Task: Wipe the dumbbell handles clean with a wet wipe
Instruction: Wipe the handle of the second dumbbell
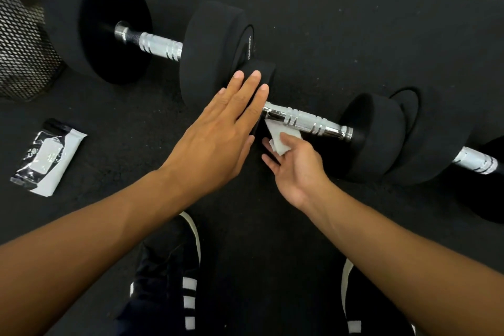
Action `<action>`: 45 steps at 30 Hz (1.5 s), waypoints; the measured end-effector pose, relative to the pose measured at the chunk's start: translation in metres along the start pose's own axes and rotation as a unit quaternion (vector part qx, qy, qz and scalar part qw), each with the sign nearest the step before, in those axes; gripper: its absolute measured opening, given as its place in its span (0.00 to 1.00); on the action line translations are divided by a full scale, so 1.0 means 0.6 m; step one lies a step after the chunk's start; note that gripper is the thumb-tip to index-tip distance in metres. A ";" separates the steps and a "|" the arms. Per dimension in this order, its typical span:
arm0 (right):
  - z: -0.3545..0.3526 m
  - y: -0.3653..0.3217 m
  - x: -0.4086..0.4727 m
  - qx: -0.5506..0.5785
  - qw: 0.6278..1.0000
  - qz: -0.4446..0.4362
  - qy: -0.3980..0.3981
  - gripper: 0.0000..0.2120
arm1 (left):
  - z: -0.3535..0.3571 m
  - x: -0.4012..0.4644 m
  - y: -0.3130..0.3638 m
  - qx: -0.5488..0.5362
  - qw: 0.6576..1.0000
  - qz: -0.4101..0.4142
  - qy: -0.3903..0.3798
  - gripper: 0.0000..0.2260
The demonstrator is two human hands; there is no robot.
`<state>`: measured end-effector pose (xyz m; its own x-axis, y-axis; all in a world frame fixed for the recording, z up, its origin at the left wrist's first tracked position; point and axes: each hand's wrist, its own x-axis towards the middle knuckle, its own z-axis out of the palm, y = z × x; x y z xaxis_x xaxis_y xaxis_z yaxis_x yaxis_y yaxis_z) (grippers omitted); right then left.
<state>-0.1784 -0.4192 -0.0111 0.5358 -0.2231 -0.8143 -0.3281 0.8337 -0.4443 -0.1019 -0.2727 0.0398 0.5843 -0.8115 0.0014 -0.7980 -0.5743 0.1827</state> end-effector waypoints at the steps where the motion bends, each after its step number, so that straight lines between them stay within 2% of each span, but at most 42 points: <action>1: 0.010 -0.003 0.010 -0.010 1.000 -0.008 0.011 0.17 | 0.001 -0.001 0.002 0.005 1.000 -0.002 0.003 0.33; 4: 0.034 -0.013 0.027 0.003 1.000 -0.015 0.027 0.16 | 0.006 0.001 0.008 0.009 1.000 -0.005 0.010 0.33; 9: 0.004 -0.007 0.003 0.056 0.998 0.032 -0.020 0.19 | 0.013 -0.001 0.009 0.031 0.999 -0.005 0.021 0.35; 12: -0.010 0.004 -0.015 0.069 0.996 0.031 -0.038 0.20 | 0.014 -0.001 0.007 0.033 0.999 -0.001 0.017 0.34; 15: 0.009 0.008 -0.016 0.000 1.000 0.002 -0.007 0.19 | 0.018 0.000 0.009 0.036 0.999 -0.004 0.020 0.36; 18: 0.038 0.003 -0.016 -0.091 0.996 -0.018 0.007 0.11 | 0.019 0.001 0.010 0.044 0.999 -0.003 0.021 0.36; 19: 0.045 0.002 -0.014 -0.110 0.994 -0.017 0.005 0.11 | 0.019 0.001 0.010 0.045 0.999 -0.002 0.020 0.36; 22: 0.047 0.007 -0.015 -0.112 0.994 -0.006 -0.001 0.12 | 0.017 0.003 0.009 0.034 0.999 -0.001 0.016 0.35; 25: 0.039 0.017 -0.027 -0.098 0.995 -0.002 -0.006 0.17 | 0.018 0.003 0.006 0.030 0.999 -0.001 0.019 0.35; 29: 0.058 0.012 -0.035 -0.122 0.992 -0.009 -0.016 0.12 | 0.018 0.000 0.009 0.027 0.999 -0.004 0.020 0.34; 31: 0.067 0.004 -0.031 -0.130 0.992 -0.004 -0.004 0.15 | 0.016 0.001 0.009 0.031 0.999 -0.003 0.016 0.34; 35: 0.054 0.009 -0.035 -0.071 0.997 0.010 0.001 0.13 | 0.012 0.004 0.003 0.035 0.999 0.003 0.007 0.34; 38: 0.030 0.006 -0.039 0.032 0.999 -0.008 0.019 0.19 | 0.012 0.002 0.003 0.038 0.999 0.001 0.006 0.34; 41: 0.020 -0.008 -0.037 0.104 0.994 -0.009 0.029 0.20 | 0.014 -0.003 0.006 0.036 0.999 -0.005 0.009 0.34; 45: 0.026 -0.019 -0.021 0.119 0.993 -0.003 0.020 0.19 | 0.015 -0.003 0.005 0.030 1.000 -0.001 0.008 0.34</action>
<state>-0.1694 -0.4181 0.0103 0.5043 -0.2449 -0.8281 -0.1294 0.9267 -0.3529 -0.1064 -0.2738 0.0313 0.5885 -0.8084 0.0162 -0.8035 -0.5824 0.1234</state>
